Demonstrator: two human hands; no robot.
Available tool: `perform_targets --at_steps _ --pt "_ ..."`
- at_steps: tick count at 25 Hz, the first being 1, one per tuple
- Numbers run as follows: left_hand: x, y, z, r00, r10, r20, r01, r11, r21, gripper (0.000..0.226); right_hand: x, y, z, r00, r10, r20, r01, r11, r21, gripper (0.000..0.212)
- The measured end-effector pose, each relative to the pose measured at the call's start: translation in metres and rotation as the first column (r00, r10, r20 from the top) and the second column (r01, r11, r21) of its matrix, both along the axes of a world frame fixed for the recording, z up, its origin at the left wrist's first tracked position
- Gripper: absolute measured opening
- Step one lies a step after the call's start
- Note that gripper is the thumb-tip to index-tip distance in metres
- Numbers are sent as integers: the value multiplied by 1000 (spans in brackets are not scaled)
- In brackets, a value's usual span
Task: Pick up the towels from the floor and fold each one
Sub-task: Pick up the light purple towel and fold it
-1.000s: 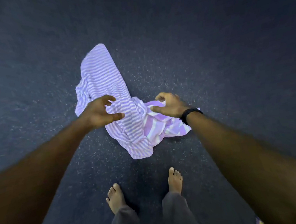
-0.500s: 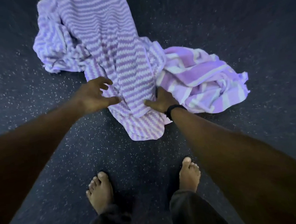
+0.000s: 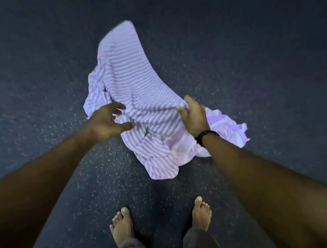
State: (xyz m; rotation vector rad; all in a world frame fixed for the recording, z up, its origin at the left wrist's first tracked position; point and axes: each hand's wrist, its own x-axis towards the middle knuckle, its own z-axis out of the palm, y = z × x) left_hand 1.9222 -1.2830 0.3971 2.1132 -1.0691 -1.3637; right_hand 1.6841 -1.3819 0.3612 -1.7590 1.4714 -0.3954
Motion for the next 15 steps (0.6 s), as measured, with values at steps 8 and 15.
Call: perform_targets --at_steps 8,15 --pt "58 -40 341 976 94 195 -28 948 -317 62 80 -97 384 966 198 168 -127 925 -358 23" --pt "125 27 587 900 333 280 -165 857 -487 59 151 -102 656 905 415 91 -300 776 -555 13"
